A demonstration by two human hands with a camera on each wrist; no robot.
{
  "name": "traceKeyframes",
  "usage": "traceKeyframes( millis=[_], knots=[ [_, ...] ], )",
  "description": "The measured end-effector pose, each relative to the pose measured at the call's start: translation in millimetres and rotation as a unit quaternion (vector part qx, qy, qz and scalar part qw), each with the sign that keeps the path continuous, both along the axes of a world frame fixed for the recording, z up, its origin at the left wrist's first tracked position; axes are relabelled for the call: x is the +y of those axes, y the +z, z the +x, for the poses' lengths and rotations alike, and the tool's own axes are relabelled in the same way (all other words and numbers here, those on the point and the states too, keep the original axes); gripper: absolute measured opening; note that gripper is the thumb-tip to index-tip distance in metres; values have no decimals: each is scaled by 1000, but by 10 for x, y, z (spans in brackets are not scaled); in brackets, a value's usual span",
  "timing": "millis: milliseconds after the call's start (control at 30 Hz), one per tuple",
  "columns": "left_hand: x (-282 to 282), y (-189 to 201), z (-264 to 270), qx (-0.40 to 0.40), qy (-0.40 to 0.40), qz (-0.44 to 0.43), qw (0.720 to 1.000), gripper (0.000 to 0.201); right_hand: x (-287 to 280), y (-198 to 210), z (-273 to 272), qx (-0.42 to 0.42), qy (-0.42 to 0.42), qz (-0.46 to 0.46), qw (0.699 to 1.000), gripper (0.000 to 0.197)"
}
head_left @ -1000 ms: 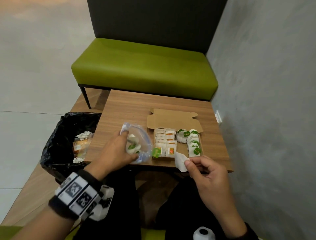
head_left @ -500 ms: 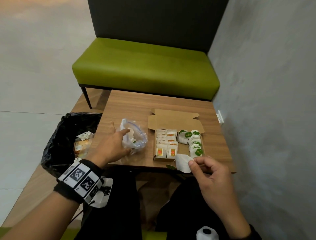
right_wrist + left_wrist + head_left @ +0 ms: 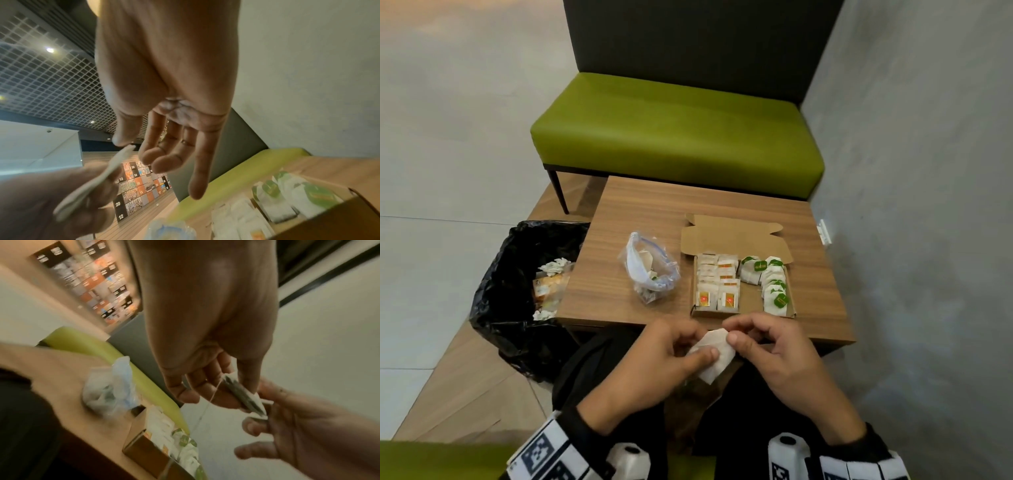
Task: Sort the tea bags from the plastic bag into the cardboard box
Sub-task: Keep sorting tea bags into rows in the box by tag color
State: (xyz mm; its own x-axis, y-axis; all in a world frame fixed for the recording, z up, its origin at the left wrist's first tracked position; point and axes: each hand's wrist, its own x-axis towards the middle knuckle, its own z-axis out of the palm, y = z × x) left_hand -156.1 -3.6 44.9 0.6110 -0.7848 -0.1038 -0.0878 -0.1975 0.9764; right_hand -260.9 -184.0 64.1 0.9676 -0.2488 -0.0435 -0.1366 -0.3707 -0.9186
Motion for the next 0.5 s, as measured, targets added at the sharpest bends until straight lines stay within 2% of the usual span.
traceKeyframes(
  millis=[100,167,267,333,433,500],
  knots=[
    [77,10,-61,109,75,-67,989,12,58,-49,-89,38,31,76,996,51],
    [102,55,-92,160,101,-96,977,15,142,-129,-104,63,71,38,995,64],
    [114,154,-161,189,106,-121,969,18,344,-250,-52,71,97,3,993,71],
    [109,201,-212,200,106,-137,964,17,495,-294,-6,65,90,38,993,65],
    [108,249,-234,207,120,-150,959,14,649,-322,8,57,48,61,995,35],
    [125,256,-213,191,137,-148,961,17,676,-311,-28,74,47,72,994,23]
  ],
)
